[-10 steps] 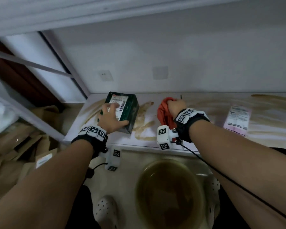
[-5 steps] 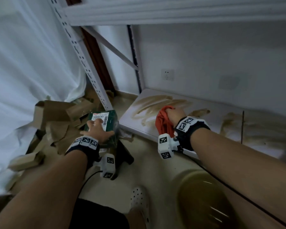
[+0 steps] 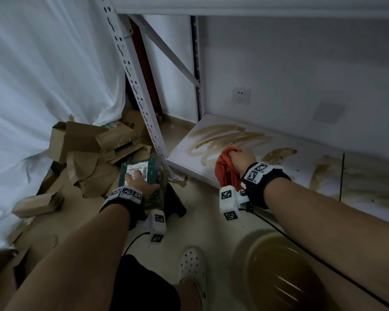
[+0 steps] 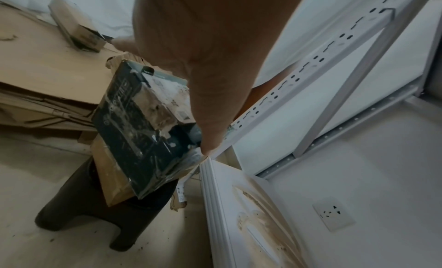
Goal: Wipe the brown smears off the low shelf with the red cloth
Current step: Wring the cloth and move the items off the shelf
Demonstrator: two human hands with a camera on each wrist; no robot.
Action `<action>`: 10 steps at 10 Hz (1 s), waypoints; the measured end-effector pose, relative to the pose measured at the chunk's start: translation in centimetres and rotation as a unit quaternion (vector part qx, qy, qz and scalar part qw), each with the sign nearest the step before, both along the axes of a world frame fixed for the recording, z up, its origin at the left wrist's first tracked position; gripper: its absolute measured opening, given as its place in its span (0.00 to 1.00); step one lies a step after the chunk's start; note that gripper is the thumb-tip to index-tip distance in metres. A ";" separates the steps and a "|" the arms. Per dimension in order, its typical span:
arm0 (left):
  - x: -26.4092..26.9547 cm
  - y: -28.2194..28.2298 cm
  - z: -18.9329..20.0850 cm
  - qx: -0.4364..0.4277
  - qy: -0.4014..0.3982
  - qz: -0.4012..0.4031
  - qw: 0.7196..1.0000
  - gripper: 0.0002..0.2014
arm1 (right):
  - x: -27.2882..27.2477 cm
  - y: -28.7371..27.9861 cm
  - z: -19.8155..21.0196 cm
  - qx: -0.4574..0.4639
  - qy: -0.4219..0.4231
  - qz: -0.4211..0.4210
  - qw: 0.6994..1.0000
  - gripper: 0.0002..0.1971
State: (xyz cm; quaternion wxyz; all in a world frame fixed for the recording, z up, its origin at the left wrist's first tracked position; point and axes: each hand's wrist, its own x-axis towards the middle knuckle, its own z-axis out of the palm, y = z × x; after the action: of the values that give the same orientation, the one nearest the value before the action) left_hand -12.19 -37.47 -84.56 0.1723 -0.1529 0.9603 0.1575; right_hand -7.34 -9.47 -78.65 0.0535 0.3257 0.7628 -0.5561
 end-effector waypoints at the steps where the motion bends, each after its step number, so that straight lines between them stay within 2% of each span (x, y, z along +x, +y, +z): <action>1: 0.3 0.7 0.9 -0.062 0.005 -0.030 0.998 0.36 | 0.5 0.2 -0.6 -0.007 0.018 0.010 1.000 0.15; 2: 0.6 1.7 1.9 -0.080 0.049 -0.071 0.993 0.28 | 1.2 1.1 -0.5 0.000 0.012 0.001 1.000 0.13; 3: 1.0 3.8 2.8 -0.089 0.107 -0.134 0.981 0.26 | 1.9 3.1 -0.4 -0.002 0.016 -0.011 1.000 0.14; 4: 1.1 7.3 2.7 -0.025 0.134 -0.196 0.971 0.27 | 3.3 5.8 -0.7 0.009 0.030 -0.038 0.999 0.13; 6: 2.7 17.7 2.9 0.048 0.109 -0.319 0.940 0.28 | 7.7 13.1 -1.3 0.040 0.009 -0.124 0.991 0.19; 7: 3.8 23.3 3.0 0.070 0.102 -0.379 0.917 0.28 | 10.4 17.4 -2.0 0.016 0.003 -0.146 0.989 0.13; 9: 7.1 34.7 2.8 0.077 0.064 -0.493 0.864 0.30 | 16.7 26.1 -3.0 0.000 0.013 -0.232 0.973 0.14; 10: 9.4 41.2 2.0 0.069 0.067 -0.545 0.833 0.32 | 20.3 30.4 -3.4 -0.006 0.015 -0.279 0.960 0.09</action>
State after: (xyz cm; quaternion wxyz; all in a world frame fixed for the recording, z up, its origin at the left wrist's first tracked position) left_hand -2.81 3.68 -82.59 0.1757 0.4187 0.8837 0.1138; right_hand 12.91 20.92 -82.09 -0.1136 0.5170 0.6387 -0.5584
